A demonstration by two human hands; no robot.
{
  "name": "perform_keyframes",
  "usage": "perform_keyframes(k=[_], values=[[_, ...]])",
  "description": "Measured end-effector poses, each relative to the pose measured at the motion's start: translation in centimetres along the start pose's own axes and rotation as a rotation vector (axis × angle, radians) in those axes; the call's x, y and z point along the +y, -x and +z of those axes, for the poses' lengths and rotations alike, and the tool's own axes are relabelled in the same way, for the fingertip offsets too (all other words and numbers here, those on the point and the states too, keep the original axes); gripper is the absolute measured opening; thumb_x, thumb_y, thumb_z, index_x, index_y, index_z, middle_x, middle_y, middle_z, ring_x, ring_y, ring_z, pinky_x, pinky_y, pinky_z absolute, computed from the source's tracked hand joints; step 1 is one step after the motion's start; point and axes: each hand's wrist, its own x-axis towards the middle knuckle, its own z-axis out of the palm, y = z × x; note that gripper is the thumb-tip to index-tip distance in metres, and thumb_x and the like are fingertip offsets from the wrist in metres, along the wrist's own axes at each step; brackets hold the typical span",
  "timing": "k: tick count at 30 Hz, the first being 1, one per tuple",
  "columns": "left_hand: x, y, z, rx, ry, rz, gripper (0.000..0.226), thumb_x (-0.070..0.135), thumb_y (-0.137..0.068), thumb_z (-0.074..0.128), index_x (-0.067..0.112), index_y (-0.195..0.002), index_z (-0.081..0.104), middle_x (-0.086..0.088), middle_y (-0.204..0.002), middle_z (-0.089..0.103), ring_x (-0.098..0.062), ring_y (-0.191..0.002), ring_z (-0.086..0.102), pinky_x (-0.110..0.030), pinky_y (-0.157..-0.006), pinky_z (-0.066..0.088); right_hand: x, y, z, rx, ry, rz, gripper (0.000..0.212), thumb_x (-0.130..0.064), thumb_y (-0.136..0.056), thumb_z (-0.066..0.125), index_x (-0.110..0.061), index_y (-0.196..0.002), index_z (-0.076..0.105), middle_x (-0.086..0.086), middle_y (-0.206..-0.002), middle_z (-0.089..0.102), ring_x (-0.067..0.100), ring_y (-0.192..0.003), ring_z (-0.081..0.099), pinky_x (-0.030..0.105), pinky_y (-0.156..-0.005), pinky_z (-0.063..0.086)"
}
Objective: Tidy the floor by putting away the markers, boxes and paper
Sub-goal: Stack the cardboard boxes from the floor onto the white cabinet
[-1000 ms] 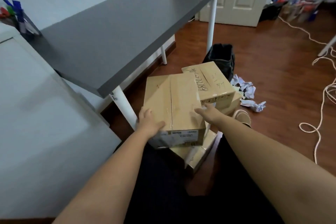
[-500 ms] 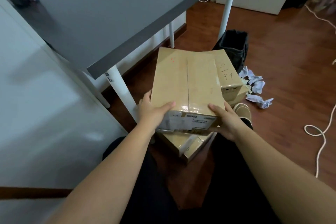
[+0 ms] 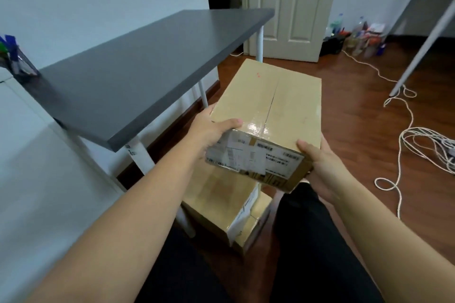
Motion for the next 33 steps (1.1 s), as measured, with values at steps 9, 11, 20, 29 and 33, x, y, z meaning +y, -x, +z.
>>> perform_keyframes(k=[9,11,20,29,33], values=[[11.0,4.5,-8.7,0.18,0.2,0.341,0.056,0.025,-0.075,0.085,0.024,-0.125,0.06,0.009,-0.105,0.074,-0.01,-0.098,0.07,-0.024,-0.075,0.057,-11.2,1.9,10.2,-0.117,0.119,-0.425,0.065,-0.022,-0.091,0.062,-0.028,-0.148,0.033,0.002,-0.133,0.06,0.025,-0.114,0.063,0.052,-0.096,0.051],[12.5,6.4,-11.5,0.265,0.236,0.434,0.047,0.019,-0.078,0.082,0.03,-0.119,0.06,0.014,-0.098,0.075,-0.004,-0.091,0.071,-0.018,-0.07,0.056,-13.1,1.9,13.6,-0.196,0.114,-0.465,0.072,-0.025,-0.087,0.065,-0.034,-0.149,0.029,-0.002,-0.13,0.062,0.022,-0.11,0.066,0.048,-0.09,0.055],[14.3,18.0,-27.0,0.825,0.239,0.544,0.105,0.043,-0.053,0.088,0.027,-0.147,0.043,0.011,-0.115,0.07,-0.007,-0.102,0.069,-0.033,-0.091,0.056,-13.4,3.0,32.9,-0.712,0.113,-0.466,0.094,-0.034,-0.074,0.076,-0.038,-0.151,0.022,-0.009,-0.132,0.057,0.014,-0.11,0.066,0.039,-0.093,0.053],[11.0,31.8,-39.8,1.304,0.153,0.375,0.109,0.051,-0.046,0.087,0.029,-0.145,0.046,-0.001,-0.102,0.075,-0.017,-0.094,0.073,-0.044,-0.094,0.055,-6.4,9.8,48.9,-1.341,0.204,-0.424,0.074,-0.026,-0.061,0.09,-0.06,-0.115,0.052,-0.003,-0.116,0.071,0.014,-0.105,0.069,0.023,-0.077,0.056],[8.7,35.3,-43.2,1.304,0.021,0.334,0.097,0.072,-0.051,0.082,0.029,-0.134,0.055,0.003,-0.114,0.073,-0.017,-0.106,0.069,-0.044,-0.093,0.054,-3.6,12.0,54.2,-1.347,0.134,-0.368,0.057,-0.032,-0.07,0.083,-0.027,-0.121,0.059,0.006,-0.112,0.072,0.022,-0.102,0.071,0.031,-0.077,0.058]])
